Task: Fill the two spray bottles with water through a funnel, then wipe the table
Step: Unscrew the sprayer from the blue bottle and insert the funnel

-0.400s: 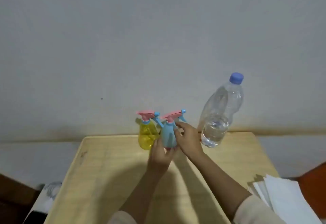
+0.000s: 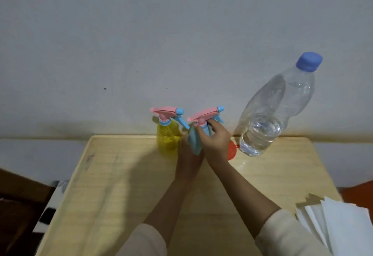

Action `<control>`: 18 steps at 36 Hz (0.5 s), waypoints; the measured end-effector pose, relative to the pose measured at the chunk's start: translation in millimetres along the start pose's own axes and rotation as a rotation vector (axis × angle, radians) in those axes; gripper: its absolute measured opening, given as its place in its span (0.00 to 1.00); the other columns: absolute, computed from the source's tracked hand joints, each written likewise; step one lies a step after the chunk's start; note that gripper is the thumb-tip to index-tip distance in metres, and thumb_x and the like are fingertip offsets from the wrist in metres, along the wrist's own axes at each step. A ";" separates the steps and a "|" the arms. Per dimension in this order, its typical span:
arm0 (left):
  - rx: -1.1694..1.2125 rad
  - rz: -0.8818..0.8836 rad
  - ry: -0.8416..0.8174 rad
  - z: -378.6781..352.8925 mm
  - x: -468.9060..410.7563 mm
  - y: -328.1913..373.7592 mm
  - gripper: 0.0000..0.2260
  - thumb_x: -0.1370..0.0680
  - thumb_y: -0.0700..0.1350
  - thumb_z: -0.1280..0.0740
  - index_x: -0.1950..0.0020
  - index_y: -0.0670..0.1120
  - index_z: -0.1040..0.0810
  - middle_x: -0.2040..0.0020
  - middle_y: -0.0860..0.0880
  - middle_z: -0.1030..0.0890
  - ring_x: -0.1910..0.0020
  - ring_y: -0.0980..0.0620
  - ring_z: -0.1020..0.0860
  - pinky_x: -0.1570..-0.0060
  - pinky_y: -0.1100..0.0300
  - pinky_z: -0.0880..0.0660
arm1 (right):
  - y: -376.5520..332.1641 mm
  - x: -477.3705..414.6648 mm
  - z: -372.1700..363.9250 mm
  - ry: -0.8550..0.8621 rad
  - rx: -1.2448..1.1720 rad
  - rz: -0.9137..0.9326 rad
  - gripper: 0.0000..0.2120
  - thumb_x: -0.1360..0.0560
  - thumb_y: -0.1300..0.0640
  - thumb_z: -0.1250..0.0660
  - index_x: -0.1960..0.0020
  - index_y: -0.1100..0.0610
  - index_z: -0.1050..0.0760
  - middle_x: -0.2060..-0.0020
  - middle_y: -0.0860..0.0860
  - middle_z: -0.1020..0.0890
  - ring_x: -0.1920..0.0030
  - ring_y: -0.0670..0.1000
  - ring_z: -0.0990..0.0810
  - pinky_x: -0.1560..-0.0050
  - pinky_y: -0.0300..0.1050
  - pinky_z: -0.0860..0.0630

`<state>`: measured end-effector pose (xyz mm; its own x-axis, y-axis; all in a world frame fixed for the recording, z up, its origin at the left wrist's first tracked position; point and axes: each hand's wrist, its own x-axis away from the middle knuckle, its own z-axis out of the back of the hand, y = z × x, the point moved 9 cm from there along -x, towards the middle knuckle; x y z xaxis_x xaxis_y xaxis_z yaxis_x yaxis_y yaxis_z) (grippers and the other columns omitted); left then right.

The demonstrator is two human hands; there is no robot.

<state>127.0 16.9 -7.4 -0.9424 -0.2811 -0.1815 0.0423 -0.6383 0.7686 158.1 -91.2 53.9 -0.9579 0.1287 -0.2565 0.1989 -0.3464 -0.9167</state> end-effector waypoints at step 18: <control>-0.052 -0.389 0.133 48.1 71.2 58.3 0.37 0.36 0.56 0.30 0.31 0.43 0.36 0.40 0.43 0.22 0.46 0.44 0.21 0.51 0.51 0.21 | -45.0 28.5 89.8 0.174 -0.163 -0.163 0.12 0.35 0.52 0.23 0.64 0.58 0.23 0.70 0.51 0.23 0.67 0.47 0.26 0.63 0.40 0.29</control>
<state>46.4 -5.9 54.0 -0.8403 -0.0994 -0.5329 -0.2889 -0.7497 0.5954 103.3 -155.4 115.3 -0.9330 0.3327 -0.1373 0.0893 -0.1556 -0.9838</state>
